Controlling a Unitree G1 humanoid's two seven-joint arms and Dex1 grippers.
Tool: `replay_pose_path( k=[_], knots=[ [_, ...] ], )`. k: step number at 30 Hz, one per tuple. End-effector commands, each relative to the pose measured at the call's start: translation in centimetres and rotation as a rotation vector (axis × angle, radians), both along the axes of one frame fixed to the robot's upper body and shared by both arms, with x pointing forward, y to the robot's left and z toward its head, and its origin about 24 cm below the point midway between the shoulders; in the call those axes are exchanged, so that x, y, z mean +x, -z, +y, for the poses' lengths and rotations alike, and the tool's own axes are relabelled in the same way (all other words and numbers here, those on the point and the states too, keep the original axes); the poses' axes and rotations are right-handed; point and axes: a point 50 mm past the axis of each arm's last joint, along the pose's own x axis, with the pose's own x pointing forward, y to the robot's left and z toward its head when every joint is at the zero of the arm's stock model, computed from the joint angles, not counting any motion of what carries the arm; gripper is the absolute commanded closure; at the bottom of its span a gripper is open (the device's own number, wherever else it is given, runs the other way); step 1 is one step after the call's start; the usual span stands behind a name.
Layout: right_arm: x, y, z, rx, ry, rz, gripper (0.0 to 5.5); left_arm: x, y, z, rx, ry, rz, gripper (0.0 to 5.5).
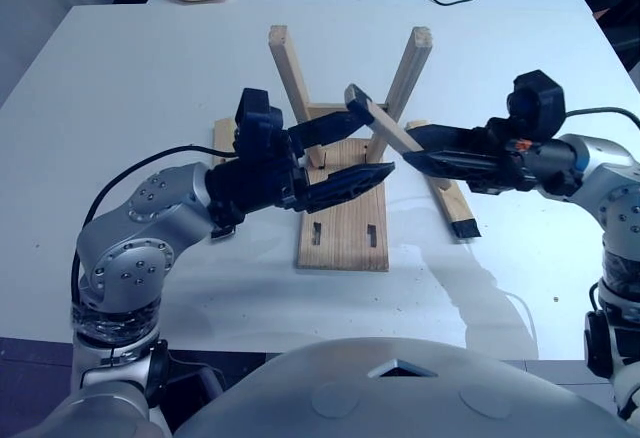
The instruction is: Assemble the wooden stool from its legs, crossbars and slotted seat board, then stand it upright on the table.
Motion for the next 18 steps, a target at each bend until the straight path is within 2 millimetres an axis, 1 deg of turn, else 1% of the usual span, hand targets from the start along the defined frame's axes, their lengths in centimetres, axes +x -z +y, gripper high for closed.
replay_pose_path(
  k=[1,6,13,15,18],
  knots=[
    [0.1,0.2,1.2,-0.006,-0.023,-0.02,4.2,0.1,-0.6,-0.3,-0.029,0.038,0.006,2.01],
    [0.5,0.9,1.7,-0.009,-0.013,-0.012,4.2,-0.2,-1.1,-0.3,-0.063,0.074,0.001,2.89],
    [0.7,1.0,2.0,0.017,-0.009,-0.007,4.2,-0.2,-0.5,-0.3,-0.033,0.07,-0.003,3.85],
    [0.7,0.9,1.9,0.022,-0.009,-0.005,4.2,-0.3,-0.3,-0.2,-0.016,0.069,-0.008,4.09],
    [0.7,0.9,1.9,0.026,-0.01,-0.006,4.2,-0.2,0.0,-0.1,0.013,0.065,-0.015,4.12]
  ],
)
